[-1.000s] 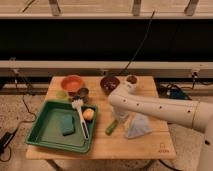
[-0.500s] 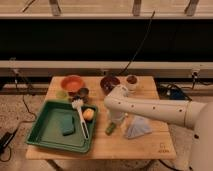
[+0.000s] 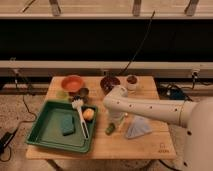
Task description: Place pepper in tray
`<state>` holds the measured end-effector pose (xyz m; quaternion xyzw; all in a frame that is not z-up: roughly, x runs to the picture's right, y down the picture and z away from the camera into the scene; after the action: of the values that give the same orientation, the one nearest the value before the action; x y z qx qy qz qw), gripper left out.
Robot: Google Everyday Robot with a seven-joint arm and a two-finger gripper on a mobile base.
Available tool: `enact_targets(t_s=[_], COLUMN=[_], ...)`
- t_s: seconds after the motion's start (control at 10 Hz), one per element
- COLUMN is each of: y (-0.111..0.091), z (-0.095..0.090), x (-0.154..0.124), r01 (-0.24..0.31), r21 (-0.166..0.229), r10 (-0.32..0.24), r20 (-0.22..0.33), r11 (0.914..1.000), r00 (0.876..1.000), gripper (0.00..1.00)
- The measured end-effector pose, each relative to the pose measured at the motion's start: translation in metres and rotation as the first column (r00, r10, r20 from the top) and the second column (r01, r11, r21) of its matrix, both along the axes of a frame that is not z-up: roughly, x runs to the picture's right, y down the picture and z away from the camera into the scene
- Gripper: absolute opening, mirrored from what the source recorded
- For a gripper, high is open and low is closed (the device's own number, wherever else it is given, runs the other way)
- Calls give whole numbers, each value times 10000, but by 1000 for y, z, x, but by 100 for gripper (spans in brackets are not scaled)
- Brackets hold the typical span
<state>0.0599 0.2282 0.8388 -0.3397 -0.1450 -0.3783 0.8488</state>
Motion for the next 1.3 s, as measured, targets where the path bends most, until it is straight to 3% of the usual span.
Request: enact_targets(t_s=[0.2,0.4,0.6,0.7,1.0,1.1,1.3], y=[1,-1,-4,-7,-3,-1,1], z=[0,-9,-35,-65,-126,-137,-139], x=[1,-7,-16,-28,-58,-72,-101], r01=[-43,-66,-39,13,352,572,875], r21=[-6,121,285,436,829,912,903], r10=[43,63,23,-52,-479,-727,-1043], r20=[9,272,577,885,1573,1771,2031], r11=[10000,9999,9996,9990,9959,9942,9921], r00=[10000,9996,9983,9961,9864,9815,9736], gripper=[5,0,0,0,0,0,0])
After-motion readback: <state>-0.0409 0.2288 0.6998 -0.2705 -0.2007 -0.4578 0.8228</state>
